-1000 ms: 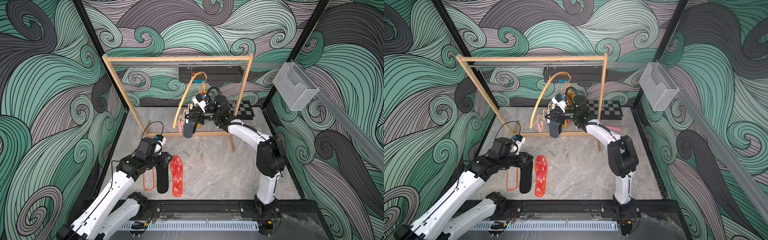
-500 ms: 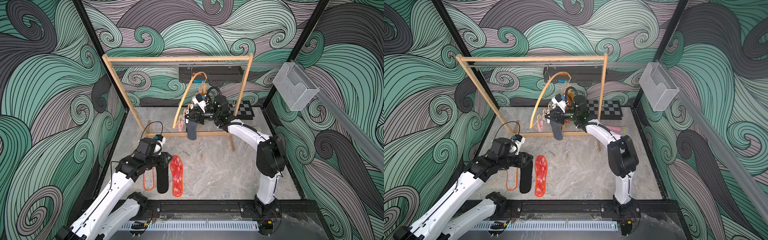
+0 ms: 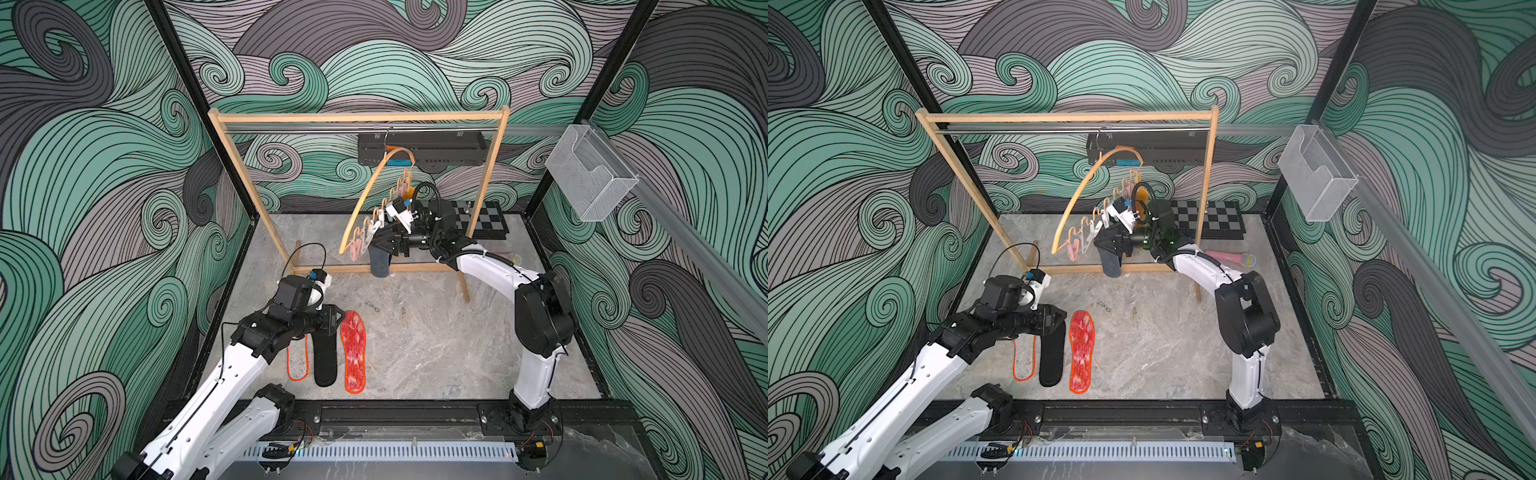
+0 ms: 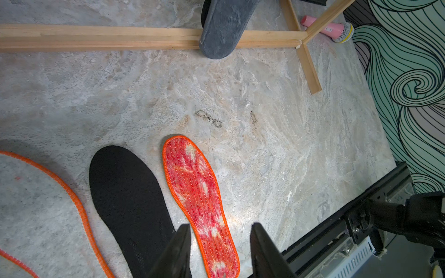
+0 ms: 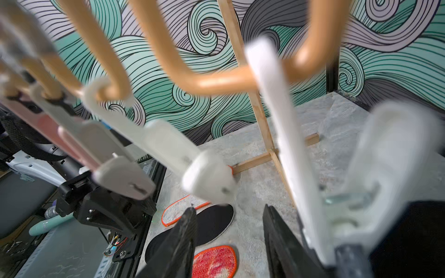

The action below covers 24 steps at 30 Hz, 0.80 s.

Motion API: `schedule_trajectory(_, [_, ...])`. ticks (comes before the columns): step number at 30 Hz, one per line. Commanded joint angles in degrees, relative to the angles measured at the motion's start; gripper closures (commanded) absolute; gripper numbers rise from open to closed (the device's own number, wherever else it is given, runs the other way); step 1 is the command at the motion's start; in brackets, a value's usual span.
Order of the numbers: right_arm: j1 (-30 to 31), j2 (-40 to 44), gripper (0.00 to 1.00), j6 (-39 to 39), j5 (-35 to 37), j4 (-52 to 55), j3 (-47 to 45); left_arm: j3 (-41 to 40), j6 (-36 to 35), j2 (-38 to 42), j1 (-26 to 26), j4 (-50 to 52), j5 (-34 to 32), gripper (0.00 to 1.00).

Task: Take the shoe insoles off the hanger
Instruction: Remove the insole from the hanger.

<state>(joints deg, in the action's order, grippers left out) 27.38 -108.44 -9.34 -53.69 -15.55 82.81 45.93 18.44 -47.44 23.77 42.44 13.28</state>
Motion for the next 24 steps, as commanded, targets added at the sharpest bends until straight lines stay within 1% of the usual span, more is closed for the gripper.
schedule_trajectory(1, [-0.1, 4.1, 0.53, 1.3, 1.2, -0.2, -2.0, -0.3, -0.9, -0.1, -0.2, -0.3, 0.9, 0.58])
schedule_trajectory(7, [-0.1, 8.7, 0.52, 1.4, 2.9, -1.1, -8.9, -0.4, -1.0, 0.0, -0.1, -0.4, 1.0, 0.58])
schedule_trajectory(14, [0.0, 16.5, 0.52, 2.0, 5.5, -0.8, -17.5, -0.3, -1.0, -0.3, -0.2, -0.3, 1.3, 0.58])
schedule_trajectory(19, [0.3, 25.0, 0.52, 1.1, 9.4, -0.8, -26.4, -0.3, -1.0, -0.3, -0.2, -0.4, 1.4, 0.58])
schedule_trajectory(22, [0.7, 31.3, 0.52, 1.3, 11.6, 0.2, -32.8, -0.3, -1.1, -0.2, -0.1, -0.4, 1.5, 0.58])
schedule_trajectory(24, [1.1, 36.7, 0.52, 0.5, 14.4, 0.1, -37.9, -0.4, -1.1, -0.3, -0.1, -0.4, 1.5, 0.58])
